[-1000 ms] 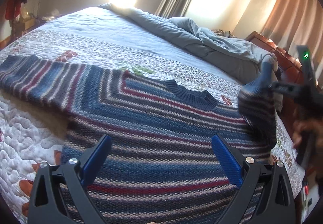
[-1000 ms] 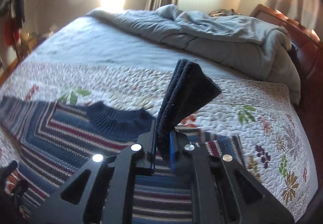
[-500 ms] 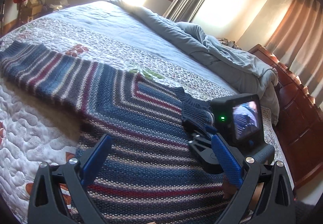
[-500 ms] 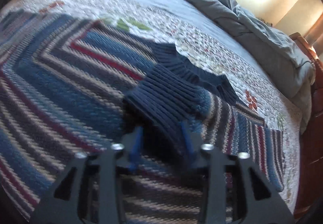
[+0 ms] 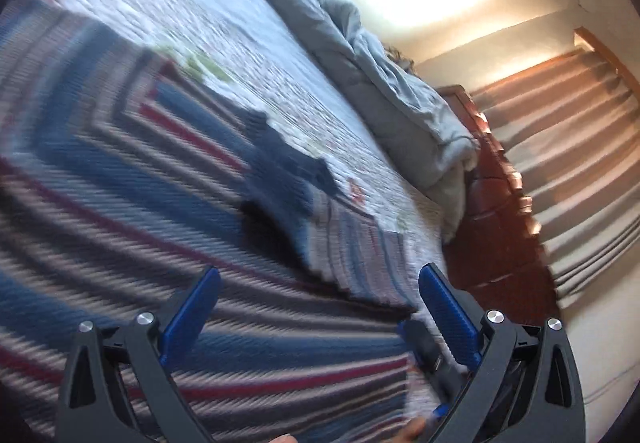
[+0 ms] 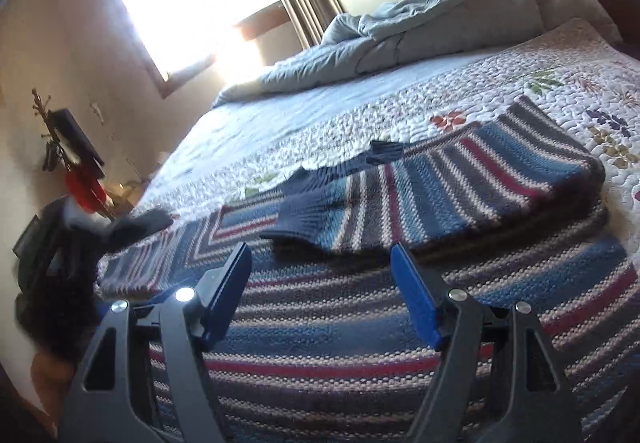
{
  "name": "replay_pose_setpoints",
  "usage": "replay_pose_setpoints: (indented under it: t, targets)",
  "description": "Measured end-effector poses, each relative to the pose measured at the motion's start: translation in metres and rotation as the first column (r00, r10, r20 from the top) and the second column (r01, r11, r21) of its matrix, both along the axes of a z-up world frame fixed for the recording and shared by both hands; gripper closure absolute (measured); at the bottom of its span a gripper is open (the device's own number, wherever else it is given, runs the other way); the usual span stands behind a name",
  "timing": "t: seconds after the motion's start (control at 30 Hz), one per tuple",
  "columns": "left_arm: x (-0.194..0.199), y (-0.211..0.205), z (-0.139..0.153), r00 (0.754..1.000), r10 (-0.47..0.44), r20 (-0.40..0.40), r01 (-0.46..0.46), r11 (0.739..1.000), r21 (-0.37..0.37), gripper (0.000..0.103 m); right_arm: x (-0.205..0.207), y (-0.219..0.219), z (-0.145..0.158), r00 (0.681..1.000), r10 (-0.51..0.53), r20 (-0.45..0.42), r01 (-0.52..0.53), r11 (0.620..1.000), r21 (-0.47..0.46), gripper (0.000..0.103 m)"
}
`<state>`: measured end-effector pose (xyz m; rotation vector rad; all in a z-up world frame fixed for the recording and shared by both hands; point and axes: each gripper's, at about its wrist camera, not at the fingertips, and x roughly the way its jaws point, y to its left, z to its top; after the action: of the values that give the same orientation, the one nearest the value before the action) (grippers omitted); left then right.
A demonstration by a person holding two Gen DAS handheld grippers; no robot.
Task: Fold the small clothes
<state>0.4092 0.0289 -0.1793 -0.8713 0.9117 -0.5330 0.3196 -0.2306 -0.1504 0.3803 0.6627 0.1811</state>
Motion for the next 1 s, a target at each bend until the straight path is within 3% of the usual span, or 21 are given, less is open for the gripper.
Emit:
replay_pose_setpoints:
  t: [0.1,0.27,0.43,0.5,0.6,0.67,0.73,0.87,1.0]
  targets:
    - [0.040,-0.027,-0.009,0.997,-0.003,-0.081,0.002,1.000,-0.009,0.004,-0.005,-0.004,-0.001,1.000,-0.011,0.020,0.012,1.000,-0.019,0.030]
    - [0.071,-0.049,-0.046,0.969,0.041,-0.245,-0.034,0.999,0.032,0.004,-0.006,-0.015,-0.004,0.999,0.038,-0.018,-0.037,0.997,0.074,0.030]
    - [0.081,-0.058,-0.045,0.972,0.084,-0.221,-0.054,0.989,0.136,0.005,-0.011,-0.024,0.006,0.998,0.057,0.014,-0.058,0.995,0.085,0.030]
    - [0.087,-0.060,-0.046,0.969,0.086,-0.229,-0.049,0.985,0.166,0.010,-0.013,-0.028,0.008,0.999,0.049,0.013,-0.050,0.994,0.097,0.029]
    - [0.095,-0.068,-0.047,0.968,0.072,-0.239,-0.007,0.965,0.262,0.036,-0.011,-0.035,0.006,0.999,0.043,0.005,-0.043,0.993,0.106,0.029]
    - [0.099,-0.072,-0.048,0.963,0.086,-0.255,0.001,0.946,0.325,0.065,-0.011,-0.037,0.007,0.999,0.041,0.006,-0.041,0.994,0.103,0.029]
    - [0.098,-0.067,-0.049,0.962,0.089,-0.259,0.003,0.941,0.337,0.080,-0.012,-0.038,0.006,0.999,0.032,0.004,-0.032,0.995,0.099,0.029]
    - [0.097,-0.067,-0.049,0.970,0.065,-0.236,0.020,0.940,0.340,0.092,-0.011,-0.037,0.006,1.000,0.022,-0.008,-0.021,0.997,0.077,0.029]
    - [0.094,-0.067,-0.041,0.979,0.052,-0.196,0.020,0.937,0.349,0.095,-0.012,-0.031,0.008,1.000,0.026,0.006,-0.026,0.999,0.034,0.027]
